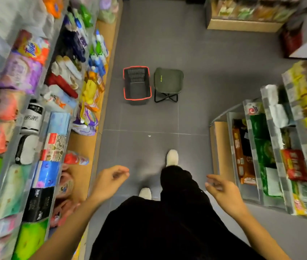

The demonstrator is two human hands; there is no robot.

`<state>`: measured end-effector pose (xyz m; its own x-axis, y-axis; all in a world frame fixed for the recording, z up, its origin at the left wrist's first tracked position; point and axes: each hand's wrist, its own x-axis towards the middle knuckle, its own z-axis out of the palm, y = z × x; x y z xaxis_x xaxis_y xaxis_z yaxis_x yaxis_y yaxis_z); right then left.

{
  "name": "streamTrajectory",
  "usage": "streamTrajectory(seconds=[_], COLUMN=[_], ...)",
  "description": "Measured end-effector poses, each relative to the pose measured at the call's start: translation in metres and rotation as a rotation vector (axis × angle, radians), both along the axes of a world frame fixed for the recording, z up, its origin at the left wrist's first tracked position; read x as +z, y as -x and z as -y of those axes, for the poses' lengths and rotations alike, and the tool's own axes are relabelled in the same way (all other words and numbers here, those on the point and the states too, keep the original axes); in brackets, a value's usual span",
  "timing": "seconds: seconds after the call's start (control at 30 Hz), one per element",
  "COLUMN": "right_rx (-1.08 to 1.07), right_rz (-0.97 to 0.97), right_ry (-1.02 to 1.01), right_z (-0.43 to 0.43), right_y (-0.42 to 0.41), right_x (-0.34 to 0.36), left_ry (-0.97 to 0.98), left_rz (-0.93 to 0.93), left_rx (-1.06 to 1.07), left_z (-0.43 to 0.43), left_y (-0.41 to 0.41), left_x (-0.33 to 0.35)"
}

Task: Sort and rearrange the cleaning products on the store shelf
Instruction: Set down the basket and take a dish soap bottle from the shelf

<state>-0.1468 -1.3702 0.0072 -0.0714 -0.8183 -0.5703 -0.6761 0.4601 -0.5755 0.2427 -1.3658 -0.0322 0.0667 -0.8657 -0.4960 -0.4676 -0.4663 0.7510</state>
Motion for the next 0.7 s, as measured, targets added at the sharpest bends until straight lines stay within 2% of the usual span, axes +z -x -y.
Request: streamTrajectory(seconds=[0.13,0.33,0.53,0.7], right_rx=[-0.025,0.064,0.210,0.352], right_rz=[0.031,0.039,0.013,-0.012], right_ry=[-0.037,-0.031,0.037,0.073], right_z=[0.088,0.248,0.412,0.537], right_y=[0.012,0.028,0.009,-0.029], right_x=[-0.025,-0.036,-0.018,-0.016], left_ry=[0.004,-0.005,-0.017,-0.100], left_rz=[0.044,0.151,0.183,0.190], left_rx=[-0.030,-0.051,0.090,0.189], left_z=[0.106,0.226,0.314,0.388], left_y=[0.013,0.016,0.010,-0.008], left_x=[-0.008,-0.008,0.007,-0.016])
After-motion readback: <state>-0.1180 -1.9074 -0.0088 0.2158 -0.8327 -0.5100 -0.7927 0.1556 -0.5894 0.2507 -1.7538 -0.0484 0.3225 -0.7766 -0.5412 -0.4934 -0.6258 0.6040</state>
